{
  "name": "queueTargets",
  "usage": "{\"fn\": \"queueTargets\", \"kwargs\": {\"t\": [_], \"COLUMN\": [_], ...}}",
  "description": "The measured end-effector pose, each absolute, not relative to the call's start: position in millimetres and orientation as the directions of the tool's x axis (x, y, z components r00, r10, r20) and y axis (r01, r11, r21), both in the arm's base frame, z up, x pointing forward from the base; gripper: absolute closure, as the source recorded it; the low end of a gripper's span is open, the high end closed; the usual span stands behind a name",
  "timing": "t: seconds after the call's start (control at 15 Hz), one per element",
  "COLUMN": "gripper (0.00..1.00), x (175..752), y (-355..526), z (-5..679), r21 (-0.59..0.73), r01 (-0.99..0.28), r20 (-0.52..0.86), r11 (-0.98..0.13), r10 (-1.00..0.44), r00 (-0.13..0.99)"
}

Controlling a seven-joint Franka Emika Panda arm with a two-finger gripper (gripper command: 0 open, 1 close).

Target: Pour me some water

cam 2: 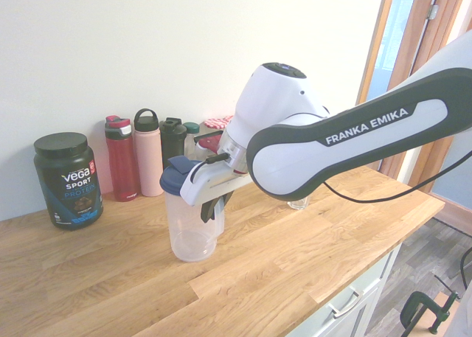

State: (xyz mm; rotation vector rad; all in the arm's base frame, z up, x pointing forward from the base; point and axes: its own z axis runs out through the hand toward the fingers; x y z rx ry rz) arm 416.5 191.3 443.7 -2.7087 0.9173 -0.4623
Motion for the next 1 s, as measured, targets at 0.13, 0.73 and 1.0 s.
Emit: {"fn": "queueTargets", "kwargs": {"t": [0.13, 0.73, 1.0], "gripper": [0.00, 0.00, 0.00], "x": [418, 411, 382], "y": [190, 198, 156], "z": [443, 445, 472], "r21": [-0.313, -0.089, -0.003], "r01": [-0.536, -0.548, -0.574], "r20": [0.227, 0.153, 0.073], "r11": [-0.784, -0.832, -0.819], "r10": [-0.610, -0.555, -0.573], "r00": [0.759, 0.817, 0.817]}}
